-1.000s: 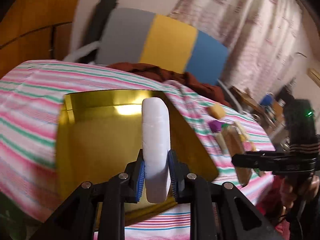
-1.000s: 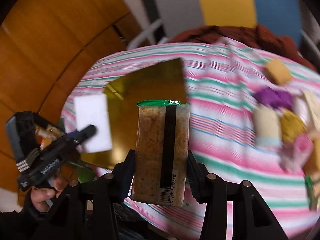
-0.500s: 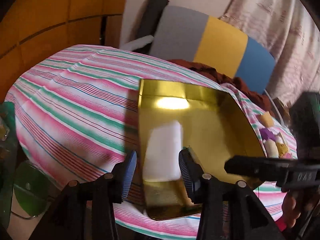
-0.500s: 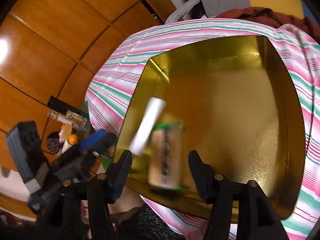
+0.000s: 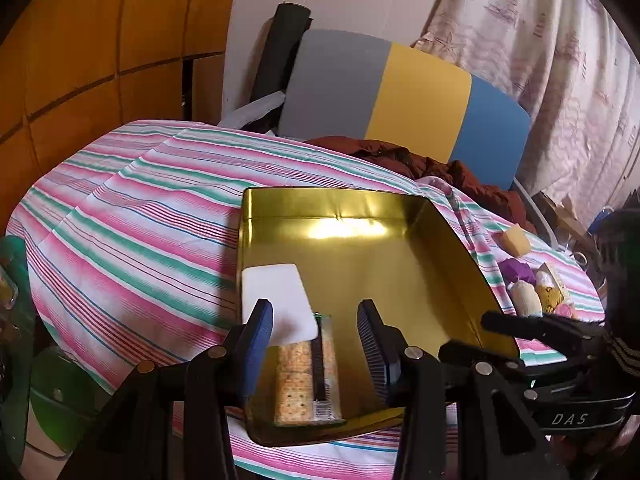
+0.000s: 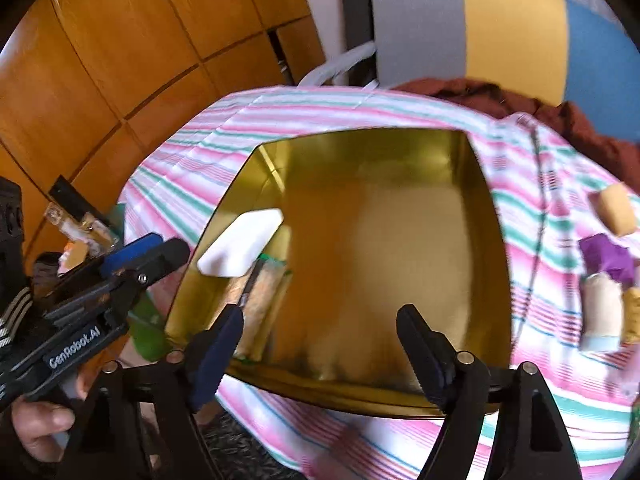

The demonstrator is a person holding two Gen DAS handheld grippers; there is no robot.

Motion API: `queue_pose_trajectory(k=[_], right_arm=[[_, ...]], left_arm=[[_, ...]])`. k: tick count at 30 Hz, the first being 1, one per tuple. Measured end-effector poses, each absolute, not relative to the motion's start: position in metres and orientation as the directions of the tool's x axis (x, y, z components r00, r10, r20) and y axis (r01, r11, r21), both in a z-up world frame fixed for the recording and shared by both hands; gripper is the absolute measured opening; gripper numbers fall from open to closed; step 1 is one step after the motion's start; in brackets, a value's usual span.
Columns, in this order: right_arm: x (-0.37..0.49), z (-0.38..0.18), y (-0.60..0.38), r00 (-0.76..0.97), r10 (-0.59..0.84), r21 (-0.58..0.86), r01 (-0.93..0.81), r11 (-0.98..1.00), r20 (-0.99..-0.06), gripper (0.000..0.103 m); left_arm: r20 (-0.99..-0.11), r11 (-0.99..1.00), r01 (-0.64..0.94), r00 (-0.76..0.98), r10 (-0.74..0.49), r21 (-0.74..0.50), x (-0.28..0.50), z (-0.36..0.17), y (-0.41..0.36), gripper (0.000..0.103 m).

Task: Organize objects
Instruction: 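Release the cracker packet and white block into the gold tray with both tools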

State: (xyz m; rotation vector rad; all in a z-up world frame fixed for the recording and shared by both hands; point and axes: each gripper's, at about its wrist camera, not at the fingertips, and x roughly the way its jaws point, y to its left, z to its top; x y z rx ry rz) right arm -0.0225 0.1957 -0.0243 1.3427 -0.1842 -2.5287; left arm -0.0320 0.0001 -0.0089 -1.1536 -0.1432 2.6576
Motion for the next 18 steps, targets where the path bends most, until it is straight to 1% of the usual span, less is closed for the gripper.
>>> queue_pose_trajectory(k=[3,9,18], right_arm=[[-0.017,-0.019,0.201,-0.575,-0.246,0.193,0.152,-0.969,-0.78,0.084],[-0.008,-0.012,0.212,-0.63,-0.161,0.127,0.099,-0.987,-0.76,0.086],[0.001,-0.01,0.234,-0.662,-0.108,0.118,0.029,-0.993,-0.742,0.089]], left_arm=[[-0.708,-0.966,-0.19,-0.657,0.257,-0.175,-0.029,-0.008,0.008,0.044],[-0.712,-0.965,-0.219,-0.655,0.254,-0.143,-0.023,-0.009,0.023,0.045],[-0.721,-0.953,-0.278,-0.634,0.279,-0.125,-0.016,-0.011,0.046,0.044]])
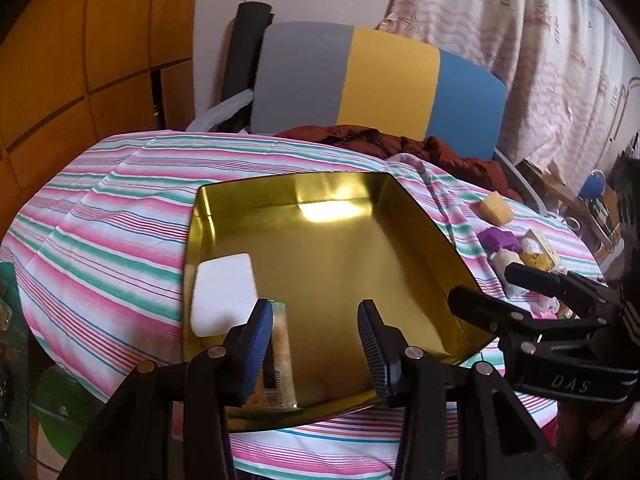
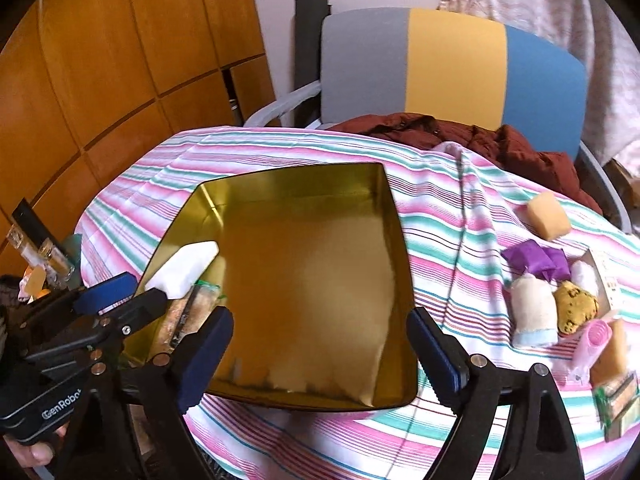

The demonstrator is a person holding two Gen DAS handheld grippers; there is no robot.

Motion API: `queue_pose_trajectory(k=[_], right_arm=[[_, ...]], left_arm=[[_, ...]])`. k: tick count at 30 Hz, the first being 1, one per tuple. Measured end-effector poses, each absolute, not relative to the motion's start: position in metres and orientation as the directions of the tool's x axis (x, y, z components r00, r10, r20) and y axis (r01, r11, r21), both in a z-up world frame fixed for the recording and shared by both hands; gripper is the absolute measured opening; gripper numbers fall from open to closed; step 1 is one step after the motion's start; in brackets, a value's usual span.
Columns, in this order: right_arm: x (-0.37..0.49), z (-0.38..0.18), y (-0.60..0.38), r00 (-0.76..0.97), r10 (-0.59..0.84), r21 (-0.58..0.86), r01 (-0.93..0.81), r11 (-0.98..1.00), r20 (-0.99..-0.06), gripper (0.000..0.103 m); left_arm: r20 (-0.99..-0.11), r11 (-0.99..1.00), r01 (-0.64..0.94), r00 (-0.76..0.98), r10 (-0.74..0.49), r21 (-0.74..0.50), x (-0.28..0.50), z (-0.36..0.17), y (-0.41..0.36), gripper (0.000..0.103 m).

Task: Organize objects
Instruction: 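Release the cracker packet and white block into the gold tray with both tools, then grasp the pink hair roller with the left tool while the right tool reaches out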

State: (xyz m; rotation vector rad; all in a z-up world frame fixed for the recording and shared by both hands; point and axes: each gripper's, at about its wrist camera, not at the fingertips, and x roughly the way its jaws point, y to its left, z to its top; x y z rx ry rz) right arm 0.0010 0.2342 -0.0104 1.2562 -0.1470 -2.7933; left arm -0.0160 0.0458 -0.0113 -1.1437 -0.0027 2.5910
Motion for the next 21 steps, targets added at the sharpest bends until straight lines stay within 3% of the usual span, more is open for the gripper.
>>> queue_pose_trajectory(k=[21], right_arm=[[0.024,-0.016,0.311,-0.664,-0.004,0.138,-0.149,-0.979,-0.748,0.092]], left_arm=[[-0.738,-0.898,-0.43,-0.577,0.35,-0.09,-0.008,-0.012,0.105,0.044]])
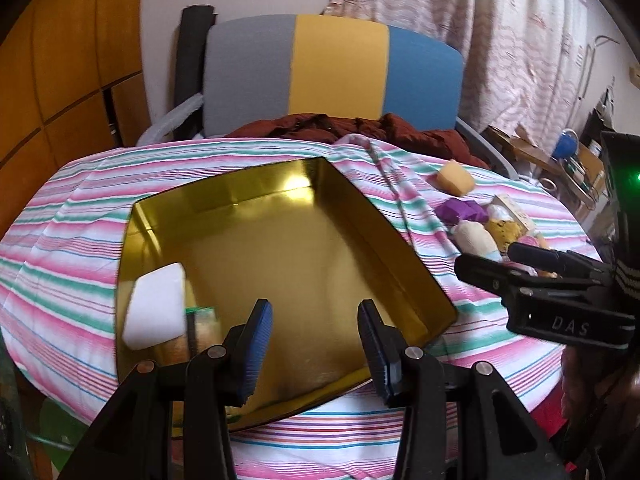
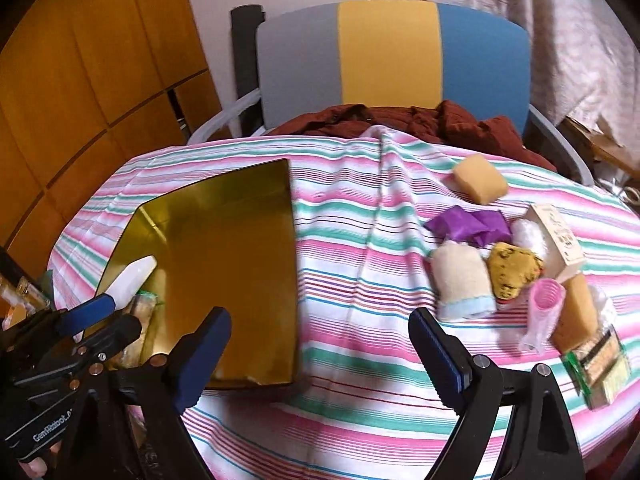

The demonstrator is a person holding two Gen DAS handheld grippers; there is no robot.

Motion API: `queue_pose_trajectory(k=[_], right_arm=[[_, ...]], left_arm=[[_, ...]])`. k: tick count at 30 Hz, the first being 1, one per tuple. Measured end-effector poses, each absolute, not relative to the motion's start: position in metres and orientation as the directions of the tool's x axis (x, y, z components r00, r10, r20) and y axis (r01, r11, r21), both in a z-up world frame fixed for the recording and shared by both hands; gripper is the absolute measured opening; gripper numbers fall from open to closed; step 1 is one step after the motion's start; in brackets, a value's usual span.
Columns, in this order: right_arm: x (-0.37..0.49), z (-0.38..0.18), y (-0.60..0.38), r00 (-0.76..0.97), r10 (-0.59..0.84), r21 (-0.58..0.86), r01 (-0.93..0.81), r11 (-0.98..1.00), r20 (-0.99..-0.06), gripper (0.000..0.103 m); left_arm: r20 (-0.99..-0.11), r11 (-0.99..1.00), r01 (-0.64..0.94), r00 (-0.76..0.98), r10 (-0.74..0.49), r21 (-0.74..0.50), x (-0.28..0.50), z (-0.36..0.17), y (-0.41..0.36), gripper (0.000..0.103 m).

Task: Organize objects
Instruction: 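Grasp the pink hair roller with the left tool while the right tool reaches out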

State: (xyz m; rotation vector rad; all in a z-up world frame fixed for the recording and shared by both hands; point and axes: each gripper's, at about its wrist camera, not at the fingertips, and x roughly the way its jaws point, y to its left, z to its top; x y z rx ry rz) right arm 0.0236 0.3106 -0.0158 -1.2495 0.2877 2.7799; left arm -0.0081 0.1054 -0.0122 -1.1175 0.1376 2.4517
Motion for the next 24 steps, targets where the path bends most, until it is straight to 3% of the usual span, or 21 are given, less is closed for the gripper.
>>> queue_pose_trajectory(k=[18,24], right_arm=[[0.095,-0.017,0.518,-0.616,0.181,0.263,-0.558,-0.787,-0.767,0.092],[0.096,-0.036,0.546,-0.636,0.115,0.387,-0.592,-0.707,-0.763,0.092]], left_arm=[[-0.738,-0.706,-0.69,-0.391,0.549,-0.159,0.016,-0.012,0.198,0.042],[-0.732,-0.619,-0.764,-0.313,0.605,-0.184,0.023,-0.011,0.242,0.036]])
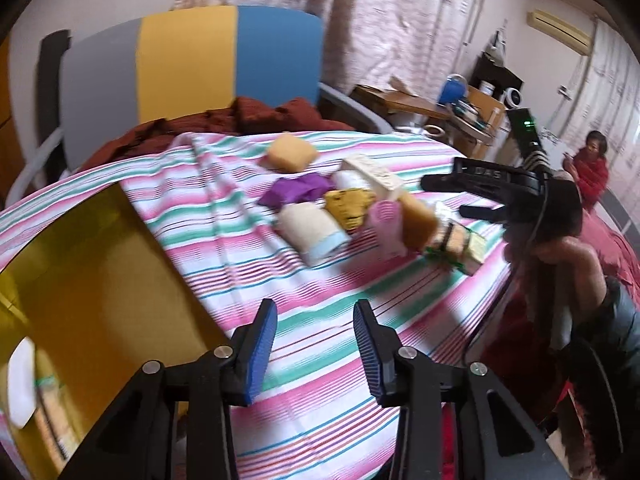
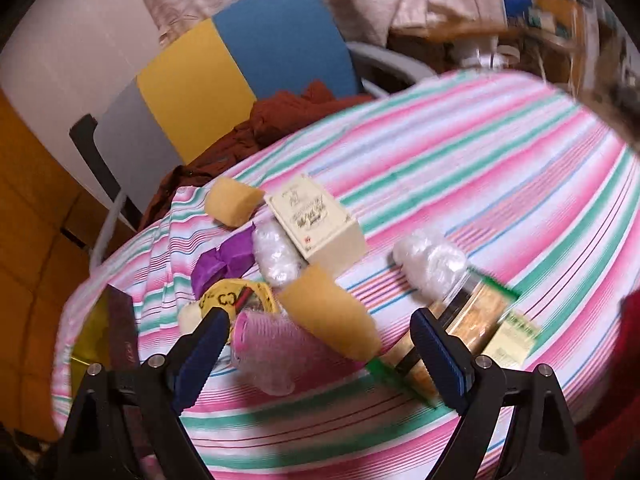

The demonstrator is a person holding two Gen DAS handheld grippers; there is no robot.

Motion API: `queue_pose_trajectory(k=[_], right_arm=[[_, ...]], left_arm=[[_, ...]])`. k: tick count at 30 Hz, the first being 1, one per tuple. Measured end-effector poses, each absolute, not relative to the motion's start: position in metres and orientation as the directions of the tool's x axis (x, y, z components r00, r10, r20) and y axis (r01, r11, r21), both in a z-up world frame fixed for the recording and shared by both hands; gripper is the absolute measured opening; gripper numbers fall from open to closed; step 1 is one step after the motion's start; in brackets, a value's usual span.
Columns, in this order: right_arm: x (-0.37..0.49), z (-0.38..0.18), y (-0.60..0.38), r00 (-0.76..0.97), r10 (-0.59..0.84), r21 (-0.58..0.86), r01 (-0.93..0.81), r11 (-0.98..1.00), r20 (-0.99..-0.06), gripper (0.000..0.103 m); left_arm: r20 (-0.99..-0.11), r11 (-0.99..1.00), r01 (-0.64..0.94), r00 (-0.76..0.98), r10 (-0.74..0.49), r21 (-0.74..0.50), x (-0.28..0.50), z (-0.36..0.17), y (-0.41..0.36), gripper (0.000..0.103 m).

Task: Organize objects
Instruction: 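Grasp the pink hair roller with the left tool while the right tool reaches out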

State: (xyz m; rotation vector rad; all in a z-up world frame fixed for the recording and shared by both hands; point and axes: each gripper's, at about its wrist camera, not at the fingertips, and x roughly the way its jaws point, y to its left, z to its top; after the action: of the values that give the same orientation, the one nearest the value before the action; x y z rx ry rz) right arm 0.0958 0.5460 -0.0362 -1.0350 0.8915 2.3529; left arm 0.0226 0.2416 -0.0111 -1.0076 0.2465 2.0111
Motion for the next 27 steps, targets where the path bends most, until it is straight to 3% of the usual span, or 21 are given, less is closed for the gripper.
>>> queue_pose_trajectory(k=[6,14,19,20,27], right_arm=[[0.089,-0.025,0.523,-0.714,-0.015,0.446,-0.421,-0.79,-0.7,0.092],[0.109,-0.035,0.557,-0.737,0.007,0.556,-0.515,-0.653,-0.675,0.092],[0.106,-0.033,0.555,-0.736,0.02,0.544,-0.517,-0.661,-0.676,0.092],[0.106,-0.034,0.558,-0.736,0.018,0.546,-0.519,-0.658,-0.677,0.092],[0.104,-0.04,0.563,-0.725,0.004,0.557,-0.533,-0.637,-0.689,0.092]], left_arm=[[-0.742,-0.582,-0.764,-0.214,0.635,-0.278,0.009,-0.022,0.275,0.029],[-0.739,-0.52,-0.796,-0.142,0.659,-0.31,0.007,-0.038,0.339,0.028],[-0.744,-0.5,-0.8,-0.105,0.66,-0.331,0.002,-0.05,0.378,0.035],[-0.744,-0.505,-0.798,-0.111,0.659,-0.329,0.001,-0.053,0.383,0.041],[-0.764,-0.554,-0.75,-0.103,0.636,-0.361,-0.019,-0.076,0.41,0.042]])
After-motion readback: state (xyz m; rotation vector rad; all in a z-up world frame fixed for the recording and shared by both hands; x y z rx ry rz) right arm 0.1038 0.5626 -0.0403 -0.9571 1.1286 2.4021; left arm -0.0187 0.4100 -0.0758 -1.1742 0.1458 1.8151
